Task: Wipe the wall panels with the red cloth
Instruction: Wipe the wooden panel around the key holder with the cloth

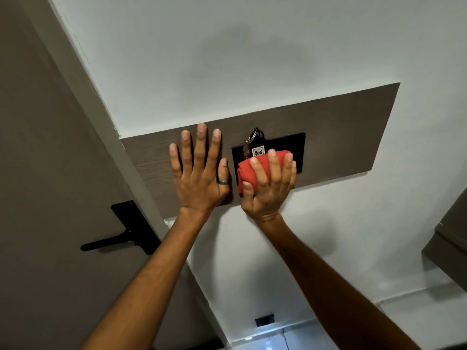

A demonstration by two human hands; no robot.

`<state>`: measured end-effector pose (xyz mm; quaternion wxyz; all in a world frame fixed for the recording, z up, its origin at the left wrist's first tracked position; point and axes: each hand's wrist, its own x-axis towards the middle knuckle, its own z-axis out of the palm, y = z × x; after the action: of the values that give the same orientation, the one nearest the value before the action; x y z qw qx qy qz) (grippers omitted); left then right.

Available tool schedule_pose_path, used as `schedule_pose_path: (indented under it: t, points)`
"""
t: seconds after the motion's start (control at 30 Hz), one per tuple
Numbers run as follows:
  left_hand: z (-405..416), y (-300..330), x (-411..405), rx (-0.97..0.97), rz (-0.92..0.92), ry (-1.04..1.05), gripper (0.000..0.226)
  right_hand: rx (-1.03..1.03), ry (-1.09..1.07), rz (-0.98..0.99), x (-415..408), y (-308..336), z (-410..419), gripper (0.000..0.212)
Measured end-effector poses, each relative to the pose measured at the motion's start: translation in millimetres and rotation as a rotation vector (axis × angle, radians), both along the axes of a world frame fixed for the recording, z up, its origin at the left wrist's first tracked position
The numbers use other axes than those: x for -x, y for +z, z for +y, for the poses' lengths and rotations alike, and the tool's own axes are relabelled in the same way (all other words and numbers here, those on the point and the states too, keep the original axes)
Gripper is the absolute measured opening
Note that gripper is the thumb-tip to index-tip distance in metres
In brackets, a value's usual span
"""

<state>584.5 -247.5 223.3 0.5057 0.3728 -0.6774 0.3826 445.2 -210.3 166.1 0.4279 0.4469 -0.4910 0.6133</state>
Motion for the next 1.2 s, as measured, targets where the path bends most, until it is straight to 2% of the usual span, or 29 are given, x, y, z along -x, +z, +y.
schedule_pose_path:
  t: [0.03,0.07,0.13,0.17,0.27,0.3,0.4,0.43,0.47,0.53,0.6,0.8,0.87,0.97,1.03,1.2]
  points:
    - [0.2,0.7,0.1,0.003,0.006,-0.002,0.058,0.0,-0.008,-0.033,-8.0,-1.1,0.0,0.042]
    - [0.5,0.7,0.3,0.004,0.007,-0.007,0.058,0.002,-0.015,0.024,-8.6,-4.6,0.2,0.041]
    - [0.1,-2.1,0.2,0.007,-0.001,-0.014,0.058,-0.008,-0.027,0.238,12.8,-8.4,1.1,0.041]
    - [-0.9,-2.7,0.3,0.011,-0.005,-0.013,0.058,-0.005,-0.013,0.223,21.9,-8.2,1.1,0.042]
    - [-1.1,-1.3,0.6,0.015,0.004,-0.015,0.059,-0.02,0.049,-0.092,4.8,-5.0,2.0,0.044]
    - [-0.6,-1.2,0.9,0.012,0.007,-0.015,0.06,-0.026,0.046,-0.085,-1.3,-7.9,2.0,0.044]
    - [-0.3,-3.9,1.0,0.011,0.006,-0.011,0.06,-0.034,-0.002,0.257,30.0,-14.1,5.0,0.044]
    - [0.0,-3.9,1.6,0.018,0.005,-0.007,0.06,-0.038,0.004,0.257,43.1,-12.6,6.3,0.044]
    - [-0.2,-3.5,2.0,0.024,0.007,-0.011,0.059,-0.043,0.021,0.159,48.6,-9.0,6.9,0.044]
    - [1.3,-2.3,3.3,0.033,0.014,-0.014,0.058,-0.01,0.047,-0.181,37.7,5.5,4.7,0.045]
    - [2.3,-1.6,4.5,0.029,0.021,-0.019,0.058,0.03,0.043,-0.325,23.2,20.3,-0.4,0.043]
    - [2.8,-4.7,6.4,0.005,0.033,-0.02,0.06,-0.086,0.0,0.047,58.3,-10.0,12.9,0.043]
    - [3.4,-5.5,7.2,0.021,0.025,-0.01,0.06,-0.088,0.0,0.043,60.9,-6.6,13.1,0.041]
    - [1.0,-4.4,6.9,0.026,0.032,-0.022,0.06,-0.036,0.062,-0.086,57.6,24.6,5.1,0.04]
    - [1.0,-4.7,7.4,0.027,0.033,-0.022,0.06,-0.022,0.049,-0.044,58.3,29.9,2.6,0.041]
    - [0.4,-5.5,7.8,0.026,0.037,-0.016,0.058,-0.06,-0.023,0.38,103.5,9.4,10.9,0.043]
